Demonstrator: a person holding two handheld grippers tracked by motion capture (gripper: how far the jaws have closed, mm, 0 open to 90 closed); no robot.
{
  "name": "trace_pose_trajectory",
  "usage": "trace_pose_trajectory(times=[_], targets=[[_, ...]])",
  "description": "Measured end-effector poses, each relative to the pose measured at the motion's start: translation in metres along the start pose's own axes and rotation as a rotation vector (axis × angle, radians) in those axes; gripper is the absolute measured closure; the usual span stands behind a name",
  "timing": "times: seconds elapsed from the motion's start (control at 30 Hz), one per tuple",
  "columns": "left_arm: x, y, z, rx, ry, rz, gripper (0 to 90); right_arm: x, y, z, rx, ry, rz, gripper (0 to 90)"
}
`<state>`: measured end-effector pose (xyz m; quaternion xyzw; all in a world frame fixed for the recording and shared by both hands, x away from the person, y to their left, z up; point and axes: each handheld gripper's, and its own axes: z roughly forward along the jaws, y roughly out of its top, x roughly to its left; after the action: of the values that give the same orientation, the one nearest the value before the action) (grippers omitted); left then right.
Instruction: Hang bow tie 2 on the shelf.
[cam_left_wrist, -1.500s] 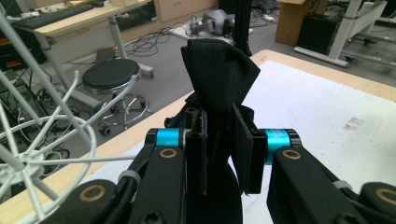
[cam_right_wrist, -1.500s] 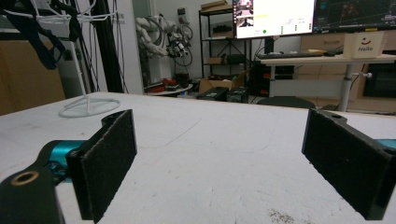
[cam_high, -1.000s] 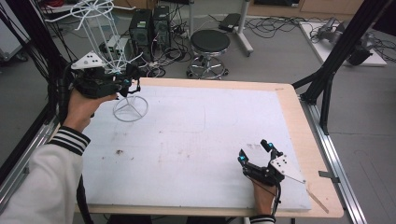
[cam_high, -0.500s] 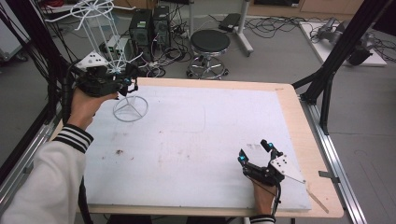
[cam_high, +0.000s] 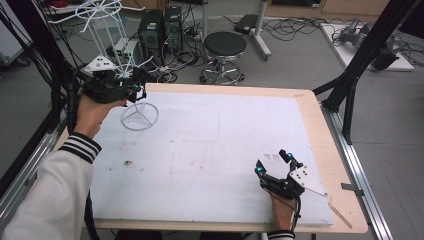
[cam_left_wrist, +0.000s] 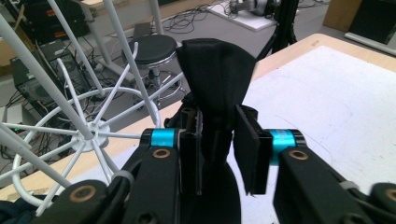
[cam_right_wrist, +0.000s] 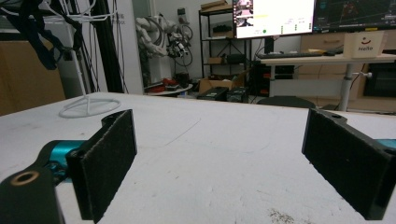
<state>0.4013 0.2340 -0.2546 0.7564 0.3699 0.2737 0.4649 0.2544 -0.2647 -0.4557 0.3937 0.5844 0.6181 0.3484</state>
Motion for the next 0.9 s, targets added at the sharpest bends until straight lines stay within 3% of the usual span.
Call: trace_pose_trajectory(times=[0.3, 0.4, 0.63, 0.73, 0.9], targets=[[-0.003, 0.001, -0.001, 0.008, -0.005, -0.003, 42.9, 0.000, 0.000, 0.000, -0.001, 0.000, 0.000, 9.4], [-0.004, 0.001, -0.003, -0.002, -0.041, 0.009, 34.4, 0.000, 0.000, 0.000, 0.000, 0.000, 0.000, 9.5], [-0.008, 0.002, -0.017, -0.073, -0.068, 0.033, 16.9, -0.001, 0.000, 0.000, 0.000, 0.000, -0.001, 9.4], [-0.010, 0.003, -0.022, -0.102, -0.107, 0.044, 9.0, 0.000, 0.000, 0.000, -0.003, -0.001, -0.005, 9.4], [-0.020, -0.001, -0.034, -0.181, -0.165, 0.102, 5.8, -0.001, 0.000, 0.000, -0.003, -0.002, 0.003, 9.4]])
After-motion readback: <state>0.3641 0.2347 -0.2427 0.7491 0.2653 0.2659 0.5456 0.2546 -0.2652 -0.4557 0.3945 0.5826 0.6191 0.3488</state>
